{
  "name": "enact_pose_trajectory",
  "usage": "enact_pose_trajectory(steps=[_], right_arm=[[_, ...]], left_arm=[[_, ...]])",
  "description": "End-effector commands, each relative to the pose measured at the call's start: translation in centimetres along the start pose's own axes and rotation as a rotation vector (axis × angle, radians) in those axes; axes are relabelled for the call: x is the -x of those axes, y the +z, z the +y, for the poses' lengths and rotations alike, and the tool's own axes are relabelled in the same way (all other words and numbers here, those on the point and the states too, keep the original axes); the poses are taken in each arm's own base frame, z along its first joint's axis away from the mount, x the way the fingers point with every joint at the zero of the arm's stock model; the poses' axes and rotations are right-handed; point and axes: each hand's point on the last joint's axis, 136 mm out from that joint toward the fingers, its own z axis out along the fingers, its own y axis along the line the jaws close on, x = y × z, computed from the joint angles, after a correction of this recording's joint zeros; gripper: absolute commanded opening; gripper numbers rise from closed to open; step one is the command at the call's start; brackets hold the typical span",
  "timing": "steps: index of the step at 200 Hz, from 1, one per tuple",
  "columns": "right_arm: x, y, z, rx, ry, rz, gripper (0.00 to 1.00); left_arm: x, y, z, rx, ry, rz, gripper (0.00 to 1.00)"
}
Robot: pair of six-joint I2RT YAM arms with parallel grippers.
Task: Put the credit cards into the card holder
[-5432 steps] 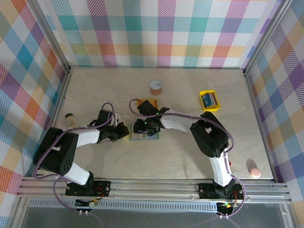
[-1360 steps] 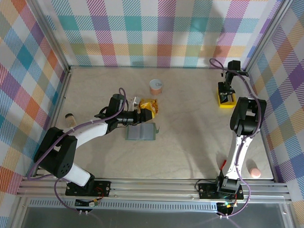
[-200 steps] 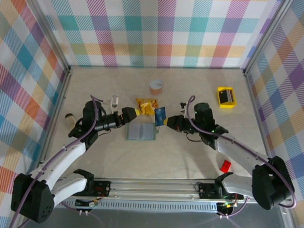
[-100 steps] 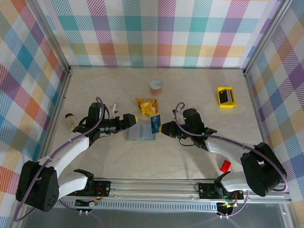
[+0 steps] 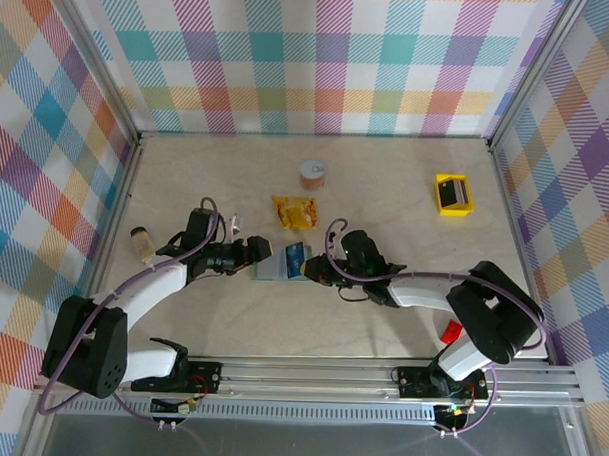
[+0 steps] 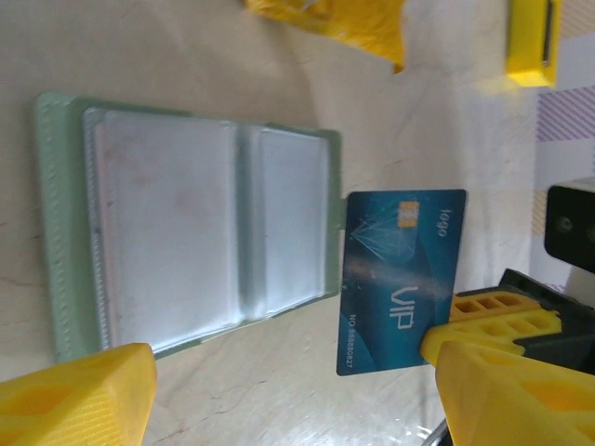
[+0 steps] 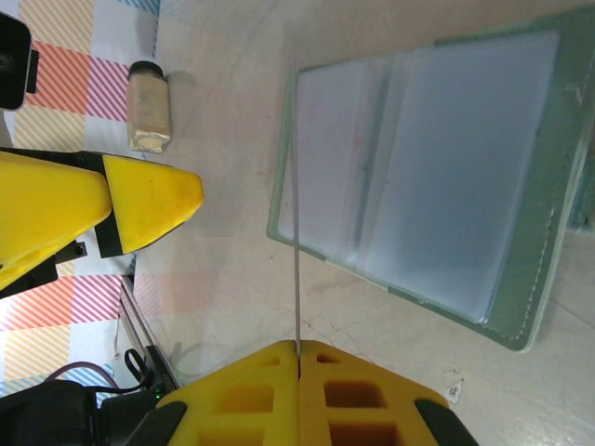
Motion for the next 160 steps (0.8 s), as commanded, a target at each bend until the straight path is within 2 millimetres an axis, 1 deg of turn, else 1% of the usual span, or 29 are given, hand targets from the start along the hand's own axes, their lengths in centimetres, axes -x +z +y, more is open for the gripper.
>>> enact_pose_trajectory(steps=[1,13,17,34,46,89,110,160], right_arm=[[0.7,0.5,0.1,0.02,0.029,-0.068,0.0],[0.3,0.8,-0.5,0.007,0.041,-0.064,0.0],[0.6,0.8,-0.1,0.026,0.034,-0.078,0.0],[0.5,1.1,-0.5,0.022,0.05,-0.087,0.01],[0.6,1.3,-0.7,0.015,0.07,-0.091,0.02],[0.6,2.1,-0.3,0.016,0.065,-0.088,0.02],[0.6,2.5,0.1,0.022,0.056,-0.085,0.02],[0.5,3.0,-0.3,0.01,0.07,-0.093,0.02]], left_arm=[[0.3,-0.4,0.6,0.058,0.012,0.002,0.78],[0.3,-0.4,1.1,0.084,0.018,0.0,0.78],[0.3,-0.4,1.2,0.092,0.019,0.003,0.78],[0.2,-0.2,1.4,0.106,0.02,0.014,0.77],[0.3,0.0,1.2,0.094,0.023,0.016,0.76],[0.9,0.5,0.5,0.08,0.045,0.02,0.7],[1.0,0.9,0.6,0.084,0.049,0.028,0.69],[1.0,2.2,1.0,0.101,0.06,0.054,0.68]])
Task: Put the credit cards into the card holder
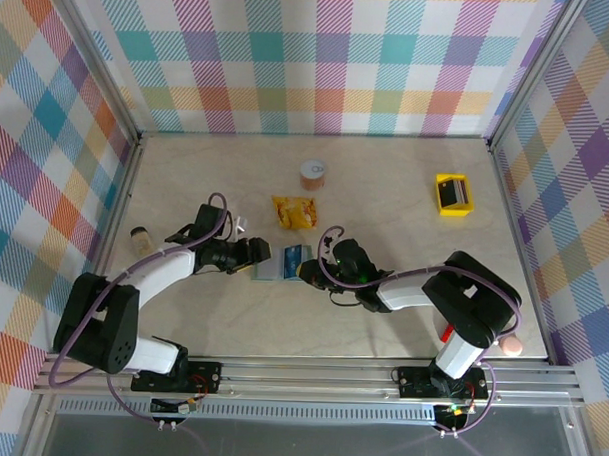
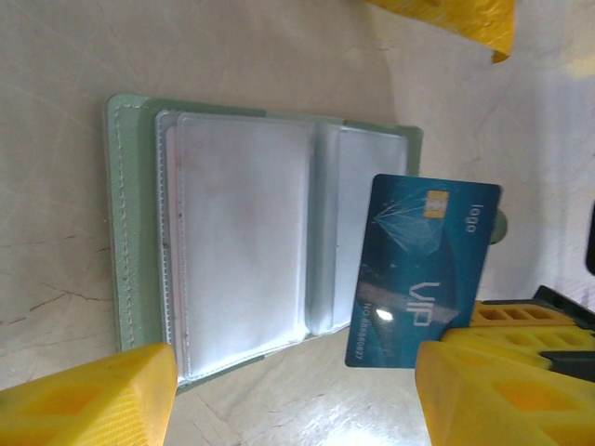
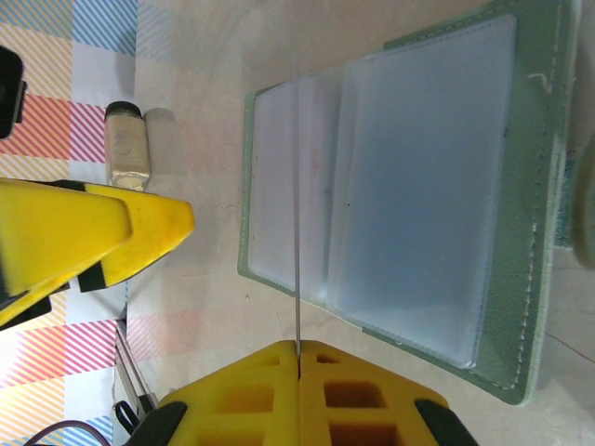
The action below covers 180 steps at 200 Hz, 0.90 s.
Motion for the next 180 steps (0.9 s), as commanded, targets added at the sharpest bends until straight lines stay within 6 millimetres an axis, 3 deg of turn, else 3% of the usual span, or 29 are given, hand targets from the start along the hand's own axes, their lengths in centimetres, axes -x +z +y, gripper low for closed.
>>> enact_pose_trajectory(steps=[1,180], right_arm=[[0.7,0.7,1.0,0.03,-0.002,-0.029,0.02],[0.8,1.9,0.8,0.024,-0.014,-0.025,0.03]], left_arm=[[0.9,0.3,-0.9,-0.008,0.045,-0.011,0.68],[0.7,2.2,0.3,0.039,0.062,0.029,0.67]])
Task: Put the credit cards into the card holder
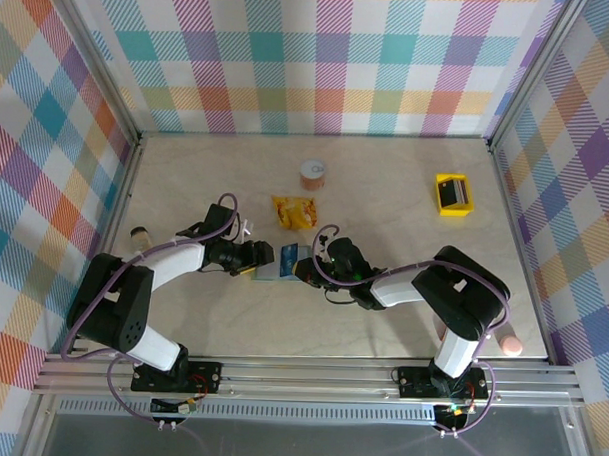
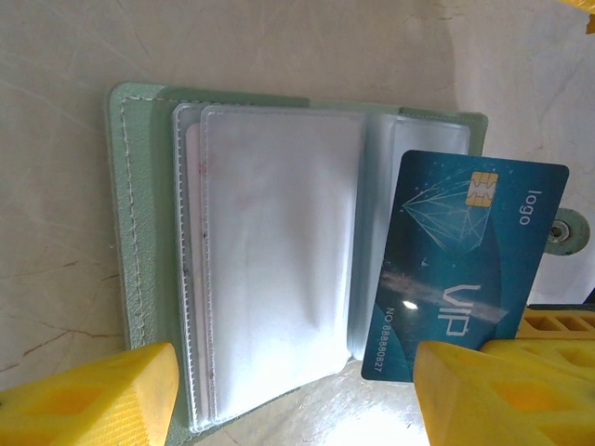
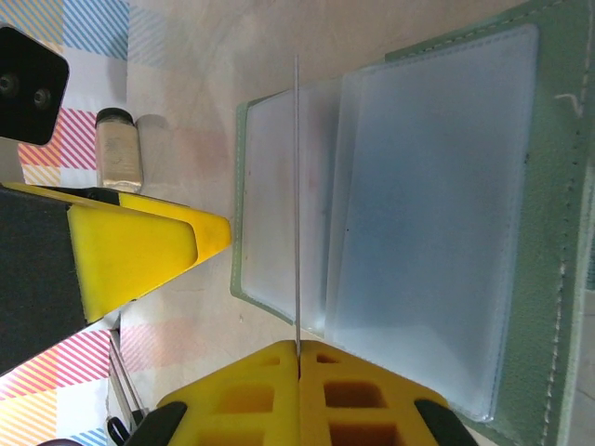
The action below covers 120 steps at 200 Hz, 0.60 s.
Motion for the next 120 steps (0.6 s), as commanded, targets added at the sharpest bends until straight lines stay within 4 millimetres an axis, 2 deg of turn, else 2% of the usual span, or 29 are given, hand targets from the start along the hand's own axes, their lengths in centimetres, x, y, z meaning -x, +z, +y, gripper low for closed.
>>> enact_pose_trajectory(steps=[1,120], right_arm=[[0.5,0.52,0.97,0.031,-0.016,-0.019,0.03],[0.35,1.28,0.46,0.03,-0.002,-0.014,0.03]], left_arm=[[1.08,-0.06,-0.75,-0.005,0.046,-0.031,0.67],[0.82,0.35,-0.43,0.005,0.044,-0.007,0.68]])
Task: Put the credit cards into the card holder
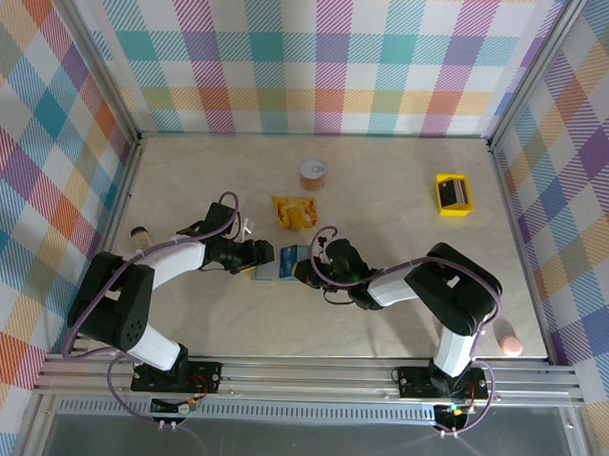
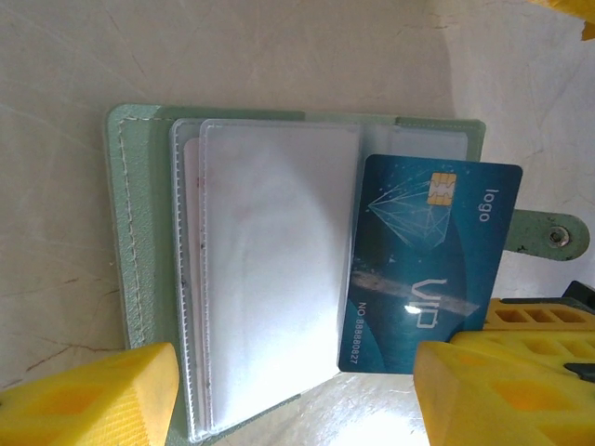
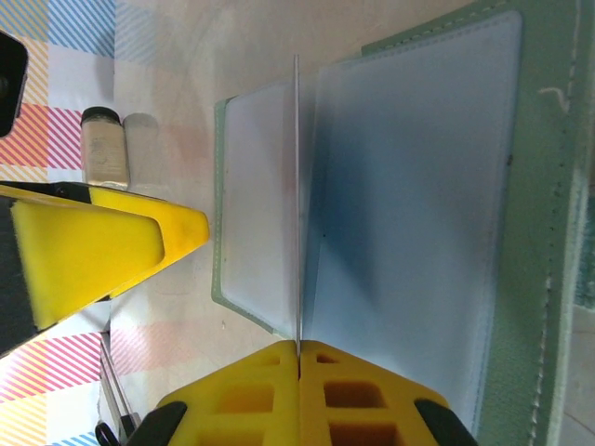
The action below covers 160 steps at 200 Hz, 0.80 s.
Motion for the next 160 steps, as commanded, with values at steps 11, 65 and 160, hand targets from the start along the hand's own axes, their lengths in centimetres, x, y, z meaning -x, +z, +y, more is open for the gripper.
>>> enact_pose_trajectory(steps=[11,65,160], right_arm=[[0.5,0.6,1.2,0.037,-0.005,-0.016,0.03],[0.4,1.0,0.8,0.031,0.015,-0.01,0.03],[0.0,1.7,0.3,0.021,0.032,0.015,0.04]], left_arm=[[0.4,0.4,-0.3,0.001,0.024,0.001,0.68],[0.1,0.7,0.0,0.01,0.019,0.017,0.68],[0.1,0.8,0.0,0.016,0.023,0.02,0.68]])
